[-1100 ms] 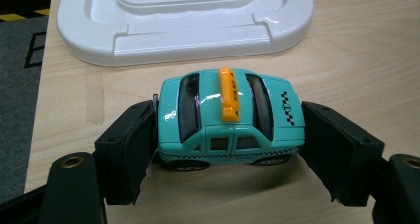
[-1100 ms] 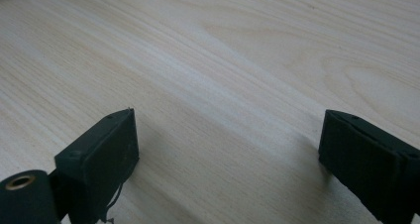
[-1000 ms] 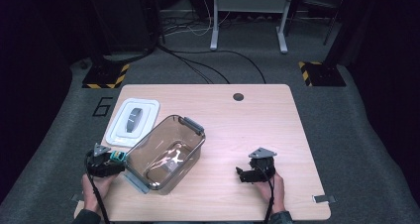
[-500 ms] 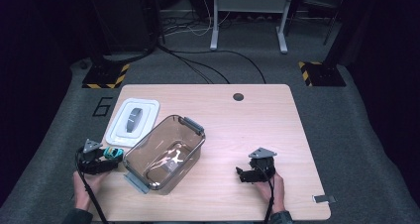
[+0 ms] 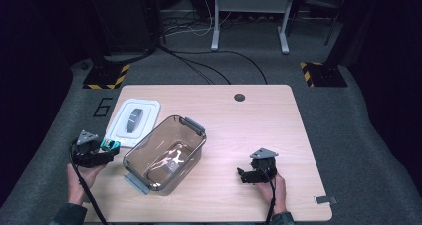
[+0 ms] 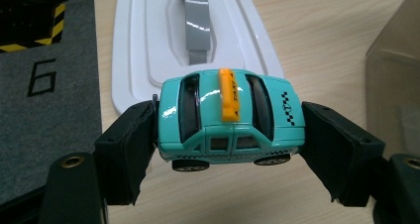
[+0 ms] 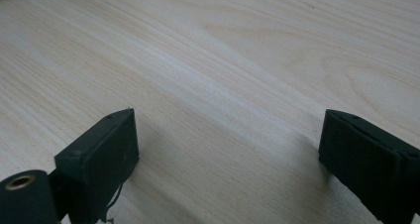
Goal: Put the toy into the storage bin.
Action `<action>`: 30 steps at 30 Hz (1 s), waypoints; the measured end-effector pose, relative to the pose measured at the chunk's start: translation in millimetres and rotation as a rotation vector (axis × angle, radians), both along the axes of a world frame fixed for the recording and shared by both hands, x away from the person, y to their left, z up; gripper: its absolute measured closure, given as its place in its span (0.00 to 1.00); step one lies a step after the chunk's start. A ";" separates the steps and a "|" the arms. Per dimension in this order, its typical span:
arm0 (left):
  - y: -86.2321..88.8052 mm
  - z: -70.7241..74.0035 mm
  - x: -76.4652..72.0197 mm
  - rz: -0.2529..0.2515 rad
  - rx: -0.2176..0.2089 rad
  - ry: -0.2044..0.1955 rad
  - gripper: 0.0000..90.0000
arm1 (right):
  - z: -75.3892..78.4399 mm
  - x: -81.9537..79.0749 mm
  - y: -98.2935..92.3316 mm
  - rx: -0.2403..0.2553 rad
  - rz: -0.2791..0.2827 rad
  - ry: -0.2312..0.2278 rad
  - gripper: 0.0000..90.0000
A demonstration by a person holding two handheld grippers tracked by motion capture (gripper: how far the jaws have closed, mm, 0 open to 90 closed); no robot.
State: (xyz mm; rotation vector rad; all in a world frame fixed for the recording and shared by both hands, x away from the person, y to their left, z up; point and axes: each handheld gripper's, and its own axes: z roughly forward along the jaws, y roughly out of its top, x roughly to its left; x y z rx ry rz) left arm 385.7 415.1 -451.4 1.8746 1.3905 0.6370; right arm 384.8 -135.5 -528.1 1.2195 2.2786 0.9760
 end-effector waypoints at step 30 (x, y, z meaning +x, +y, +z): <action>-24.5 69.5 11.9 -0.081 0.069 -0.075 0.27 | 0.0 0.0 0.0 0.000 0.000 0.000 0.08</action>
